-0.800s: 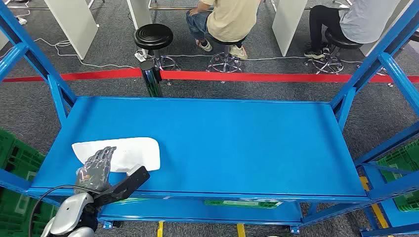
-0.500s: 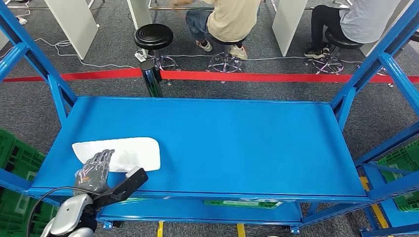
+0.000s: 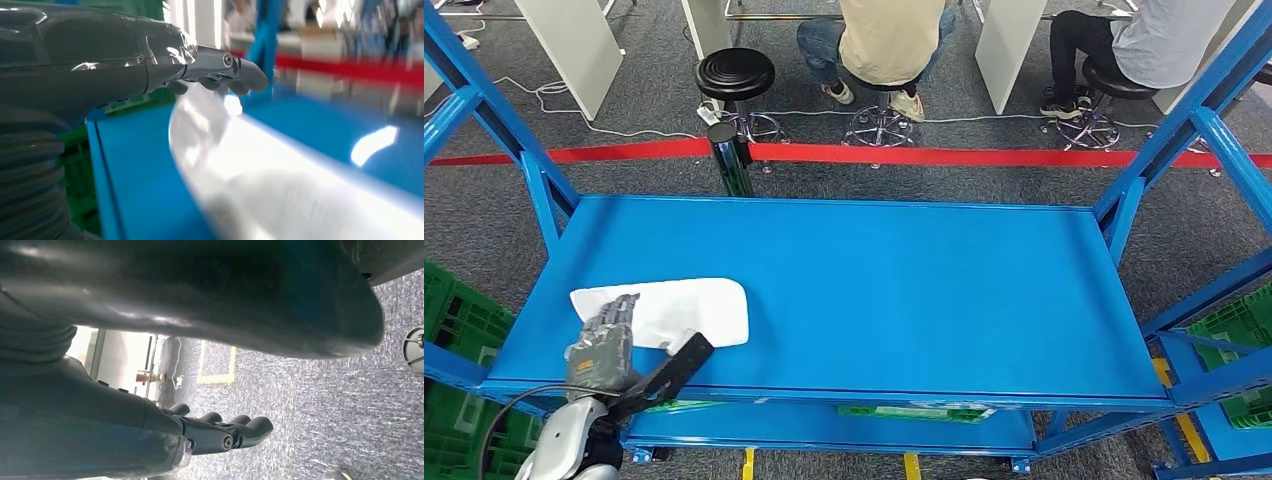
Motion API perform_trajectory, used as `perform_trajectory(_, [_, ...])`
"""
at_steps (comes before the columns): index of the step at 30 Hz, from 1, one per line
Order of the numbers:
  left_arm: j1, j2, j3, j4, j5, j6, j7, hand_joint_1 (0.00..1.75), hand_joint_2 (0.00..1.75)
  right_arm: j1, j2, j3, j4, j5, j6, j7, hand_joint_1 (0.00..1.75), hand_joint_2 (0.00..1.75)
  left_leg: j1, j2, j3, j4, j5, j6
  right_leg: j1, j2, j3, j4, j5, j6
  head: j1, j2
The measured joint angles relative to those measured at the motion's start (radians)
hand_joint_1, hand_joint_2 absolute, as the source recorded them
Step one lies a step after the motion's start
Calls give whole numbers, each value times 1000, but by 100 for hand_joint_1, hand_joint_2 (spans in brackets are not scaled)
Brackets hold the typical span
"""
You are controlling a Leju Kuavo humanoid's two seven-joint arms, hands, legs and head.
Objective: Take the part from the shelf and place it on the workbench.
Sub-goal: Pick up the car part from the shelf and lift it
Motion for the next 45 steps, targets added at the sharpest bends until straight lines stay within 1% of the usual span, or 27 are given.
perform_trajectory(3, [3,0,-2,9,-19,174,0,0,175,0,1,0,0,0,-3,0,0,0,0,0,0,0,0,0,0,0,0,0,0,0,0,0])
perform_trajectory(5, [3,0,-5,14,-20,240,0,0,175,0,1,0,0,0,-4,0,0,0,0,-1,0,0,0,0,0,0,0,0,0,0,0,0])
perform_trajectory(13, [9,4,-23,46,25,365,0,0,175,0,3,1,0,0,1,8,0,0,0,0,0,0,0,0,0,0,0,0,0,0,0,0])
perform_trajectory(16, [15,13,-21,56,35,376,0,0,175,0,3,3,0,0,1,10,0,0,0,0,0,0,0,0,0,0,0,0,0,0,0,0])
perform_trajectory(19, [16,21,-16,68,44,346,0,0,175,0,2,6,0,0,1,10,0,0,0,0,0,0,0,0,0,0,0,0,0,0,0,0])
perform_trajectory(22, [16,24,-8,82,58,277,0,0,175,0,2,7,0,0,2,10,0,0,0,1,0,0,0,0,0,0,0,0,0,0,0,0])
perform_trajectory(28, [8,21,18,114,104,-14,-1,0,175,0,0,21,0,0,15,12,0,0,0,1,1,0,0,0,0,-1,1,0,0,0,1,0])
perform_trajectory(32, [-19,5,57,120,92,-223,-3,0,175,0,0,29,0,0,26,19,0,0,-1,2,6,-1,-1,0,0,-1,6,0,-1,0,1,0])
perform_trajectory(33, [-27,-2,69,121,89,-269,-3,0,175,0,0,33,0,0,28,19,0,0,-1,3,8,-1,-1,-1,0,-2,8,0,-1,-1,1,0])
perform_trajectory(35, [-37,-13,88,124,87,-329,-3,0,175,0,0,41,0,0,31,19,0,0,-1,6,13,-2,-3,-2,0,-1,13,0,-2,-2,1,0])
perform_trajectory(37, [-41,-23,104,130,87,-350,-3,0,175,0,0,47,0,0,32,19,0,0,-1,9,17,-2,-4,-3,0,0,16,0,-3,-3,1,0])
perform_trajectory(40, [-42,-37,124,141,89,-343,-3,0,175,0,0,52,0,0,33,19,0,0,-1,11,21,-3,-4,-3,0,0,18,0,-3,-4,1,0])
perform_trajectory(42, [-41,-43,130,150,90,-308,-3,0,175,0,0,55,0,0,32,19,0,0,-1,11,23,-3,-4,-3,0,0,19,0,-3,-4,0,0])
perform_trajectory(45, [-39,-49,131,171,92,-219,-3,0,175,0,0,58,0,0,31,19,0,0,0,11,24,-4,-4,-4,0,0,20,0,-3,-4,0,0])
